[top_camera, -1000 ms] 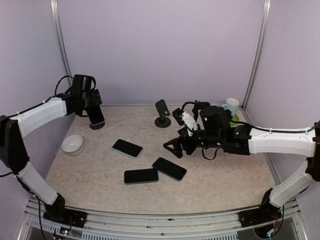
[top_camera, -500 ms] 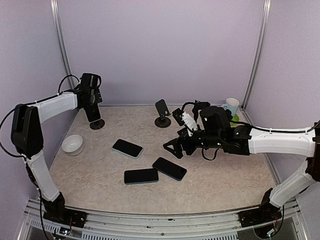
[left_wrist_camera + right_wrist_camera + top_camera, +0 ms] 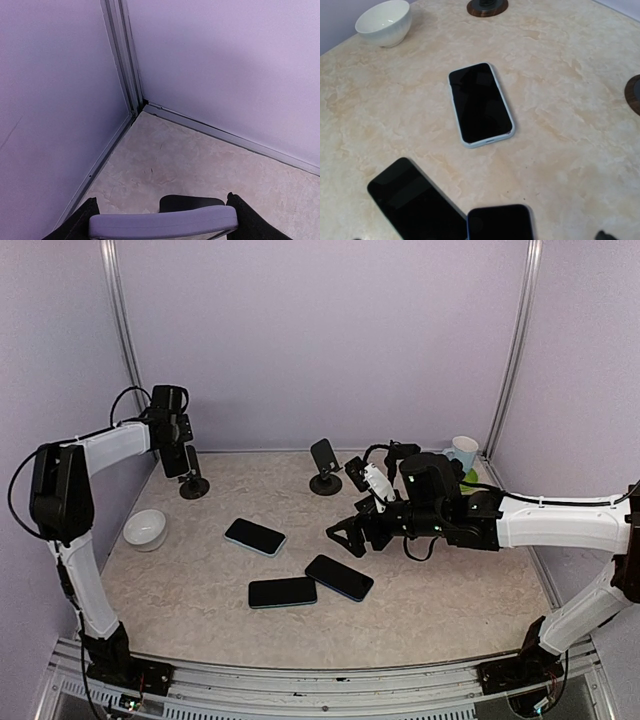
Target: Place the phone on the phone stand
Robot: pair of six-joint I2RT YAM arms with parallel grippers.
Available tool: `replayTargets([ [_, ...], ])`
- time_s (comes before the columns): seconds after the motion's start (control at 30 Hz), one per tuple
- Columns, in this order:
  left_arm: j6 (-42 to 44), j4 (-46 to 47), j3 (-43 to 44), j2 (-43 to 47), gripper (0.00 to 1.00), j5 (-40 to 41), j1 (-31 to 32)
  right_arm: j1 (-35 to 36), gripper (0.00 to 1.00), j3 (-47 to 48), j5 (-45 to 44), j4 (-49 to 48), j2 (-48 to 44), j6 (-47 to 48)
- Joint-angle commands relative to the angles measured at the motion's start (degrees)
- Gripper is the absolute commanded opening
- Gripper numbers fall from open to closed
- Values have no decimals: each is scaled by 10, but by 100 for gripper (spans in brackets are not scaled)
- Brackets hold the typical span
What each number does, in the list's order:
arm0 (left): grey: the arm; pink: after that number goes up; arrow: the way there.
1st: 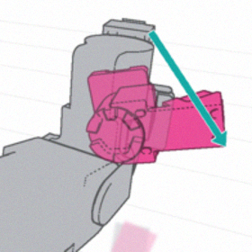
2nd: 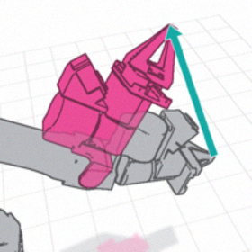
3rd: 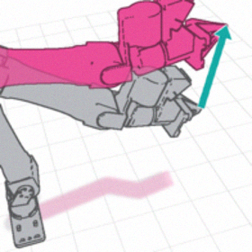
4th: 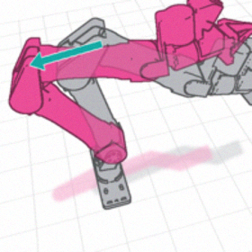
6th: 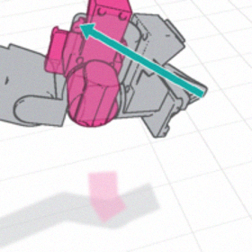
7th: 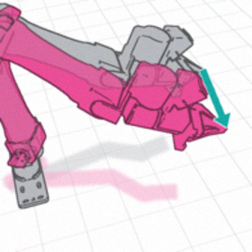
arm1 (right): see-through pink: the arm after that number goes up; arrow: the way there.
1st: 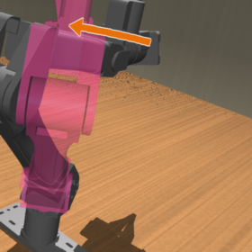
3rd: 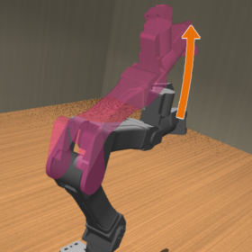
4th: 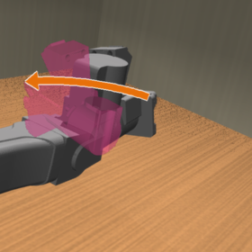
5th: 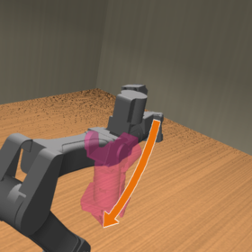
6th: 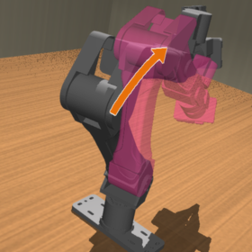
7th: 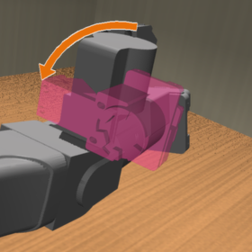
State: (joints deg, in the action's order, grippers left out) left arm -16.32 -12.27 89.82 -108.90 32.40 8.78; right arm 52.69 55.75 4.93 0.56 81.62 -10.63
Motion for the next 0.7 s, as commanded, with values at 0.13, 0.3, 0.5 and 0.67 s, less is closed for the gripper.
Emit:
replayTargets([
  [0.13,44,61,37,-25,44,-49,0,-5,100,16,1,11,16,-8],
  [0.3,54,60,57,-46,43,-50,-1,-4,100,18,0,13,20,-9],
  [0.5,46,57,62,-53,43,-52,-2,-4,100,22,0,13,30,-9],
  [0.67,42,56,59,-59,43,-51,-3,-4,100,24,5,11,35,-11],
])
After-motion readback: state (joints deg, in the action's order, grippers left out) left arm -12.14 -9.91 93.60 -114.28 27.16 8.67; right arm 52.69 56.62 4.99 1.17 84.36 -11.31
